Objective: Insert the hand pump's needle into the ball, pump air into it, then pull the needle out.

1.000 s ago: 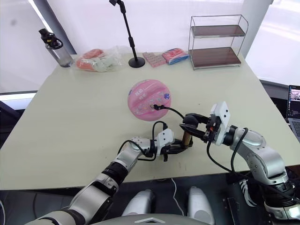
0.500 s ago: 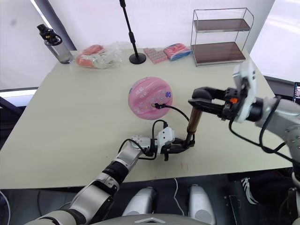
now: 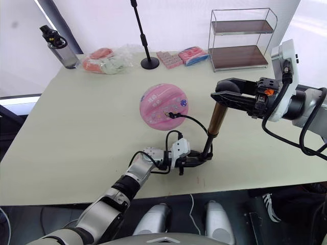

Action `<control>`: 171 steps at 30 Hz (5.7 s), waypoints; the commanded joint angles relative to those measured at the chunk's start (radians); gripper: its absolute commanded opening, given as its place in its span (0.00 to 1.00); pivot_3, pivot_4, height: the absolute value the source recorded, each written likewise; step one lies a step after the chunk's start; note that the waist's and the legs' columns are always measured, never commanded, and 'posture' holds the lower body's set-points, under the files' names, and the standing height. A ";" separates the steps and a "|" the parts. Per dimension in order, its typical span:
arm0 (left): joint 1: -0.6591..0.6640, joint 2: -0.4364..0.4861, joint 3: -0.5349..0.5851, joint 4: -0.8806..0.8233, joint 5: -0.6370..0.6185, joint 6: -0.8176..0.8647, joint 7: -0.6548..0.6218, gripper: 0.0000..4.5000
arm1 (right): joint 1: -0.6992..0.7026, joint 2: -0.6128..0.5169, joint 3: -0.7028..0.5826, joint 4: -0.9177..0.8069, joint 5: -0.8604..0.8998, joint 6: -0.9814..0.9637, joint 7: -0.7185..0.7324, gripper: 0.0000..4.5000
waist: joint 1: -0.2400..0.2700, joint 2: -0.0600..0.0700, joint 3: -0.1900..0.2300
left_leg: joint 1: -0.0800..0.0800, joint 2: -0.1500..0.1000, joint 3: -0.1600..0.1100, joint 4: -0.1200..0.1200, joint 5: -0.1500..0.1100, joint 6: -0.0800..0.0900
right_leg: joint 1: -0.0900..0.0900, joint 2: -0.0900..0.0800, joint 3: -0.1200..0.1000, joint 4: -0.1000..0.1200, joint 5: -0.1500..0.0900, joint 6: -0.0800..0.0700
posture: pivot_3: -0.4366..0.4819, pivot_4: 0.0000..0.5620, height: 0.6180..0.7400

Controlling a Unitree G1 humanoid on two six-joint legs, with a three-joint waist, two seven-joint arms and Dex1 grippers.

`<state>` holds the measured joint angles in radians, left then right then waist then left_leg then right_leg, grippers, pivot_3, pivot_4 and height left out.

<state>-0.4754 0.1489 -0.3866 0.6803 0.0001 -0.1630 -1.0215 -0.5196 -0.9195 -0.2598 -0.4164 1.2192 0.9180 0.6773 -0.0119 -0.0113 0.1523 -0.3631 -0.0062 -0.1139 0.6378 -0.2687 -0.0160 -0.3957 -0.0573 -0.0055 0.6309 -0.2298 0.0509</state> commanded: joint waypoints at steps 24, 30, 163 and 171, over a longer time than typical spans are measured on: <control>0.051 0.023 -0.025 0.088 0.059 0.024 -0.018 0.24 | 0.347 0.214 0.376 0.075 -0.544 -0.325 0.129 0.42 | -0.006 0.000 -0.022 | 0.005 0.002 0.000 0.000 0.000 0.000 | 0.003 0.003 0.001 0.002 -0.003 0.004 | 0.48 0.27 0.93; 0.052 0.022 -0.023 0.090 0.063 0.024 -0.023 0.24 | 0.248 0.194 0.262 0.026 -0.493 -0.324 0.146 0.42 | -0.005 0.001 -0.020 | 0.005 0.002 0.000 0.000 0.000 0.000 | 0.003 0.003 0.001 0.002 -0.002 0.004 | 0.48 0.27 0.93; -0.023 -0.050 -0.041 0.320 0.143 -0.039 0.044 0.24 | 0.136 0.077 0.091 0.011 -0.351 -0.212 0.191 0.42 | 0.026 0.003 -0.007 | 0.001 -0.013 -0.011 0.009 -0.002 0.003 | 0.013 -0.013 -0.008 -0.005 -0.002 0.010 | 0.48 0.27 0.93; -0.025 -0.051 -0.042 0.323 0.147 -0.042 0.039 0.24 | -0.030 -0.009 -0.053 0.035 -0.139 -0.058 0.150 0.42 | 0.026 0.001 -0.003 | 0.000 -0.014 -0.011 0.009 -0.002 0.003 | 0.013 -0.014 -0.009 -0.005 -0.002 0.010 | 0.48 0.27 0.93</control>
<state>-0.5678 0.0634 -0.3848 0.8804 0.0734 -0.2743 -0.9865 -0.4839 -0.9030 -0.1907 -0.3695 1.0314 0.8706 0.8581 0.0139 -0.0106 0.1494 -0.3629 -0.0204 -0.1248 0.6473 -0.2707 -0.0126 -0.3825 -0.0714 -0.0141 0.6259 -0.2317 0.0611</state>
